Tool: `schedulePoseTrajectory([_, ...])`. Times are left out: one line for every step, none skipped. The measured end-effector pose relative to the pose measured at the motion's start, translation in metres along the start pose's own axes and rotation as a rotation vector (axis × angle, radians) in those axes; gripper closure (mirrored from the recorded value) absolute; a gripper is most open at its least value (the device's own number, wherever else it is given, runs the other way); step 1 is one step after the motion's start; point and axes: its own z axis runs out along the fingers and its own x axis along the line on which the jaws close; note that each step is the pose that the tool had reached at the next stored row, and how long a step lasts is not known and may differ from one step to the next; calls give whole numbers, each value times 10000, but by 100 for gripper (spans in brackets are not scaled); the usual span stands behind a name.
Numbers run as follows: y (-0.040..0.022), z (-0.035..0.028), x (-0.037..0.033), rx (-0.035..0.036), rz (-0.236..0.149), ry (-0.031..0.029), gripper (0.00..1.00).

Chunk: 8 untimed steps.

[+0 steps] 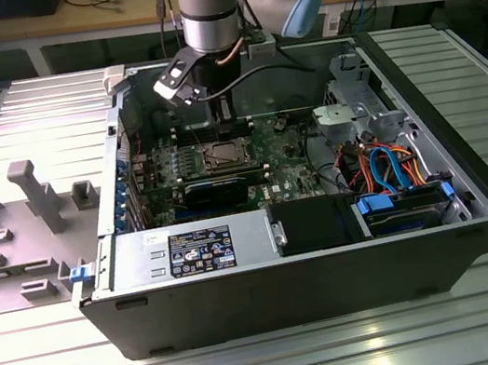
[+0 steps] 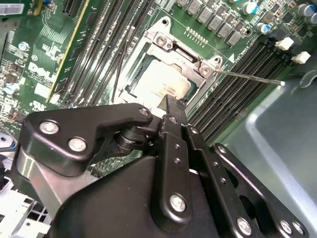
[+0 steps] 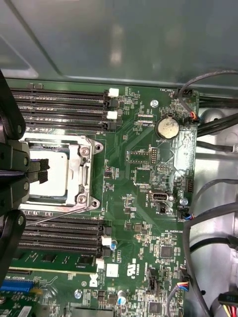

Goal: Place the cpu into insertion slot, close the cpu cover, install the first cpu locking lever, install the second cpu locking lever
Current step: 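Close the cpu cover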

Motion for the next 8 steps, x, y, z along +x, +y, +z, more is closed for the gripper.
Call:
schedulePoseTrajectory([0,-30,-1,0,0,0,89])
schedulePoseTrajectory([0,-63,-2,0,0,0,89])
schedulePoseTrajectory([0,-75,-2,0,0,0,89])
schedulePoseTrajectory([0,-88,-3,0,0,0,89])
schedulePoseTrajectory([0,-106,-3,0,0,0,89])
schedulePoseTrajectory([0,-122,-4,0,0,0,89])
schedulePoseTrajectory([1,-135,-4,0,0,0,89])
schedulePoseTrajectory([1,-154,-5,0,0,0,89])
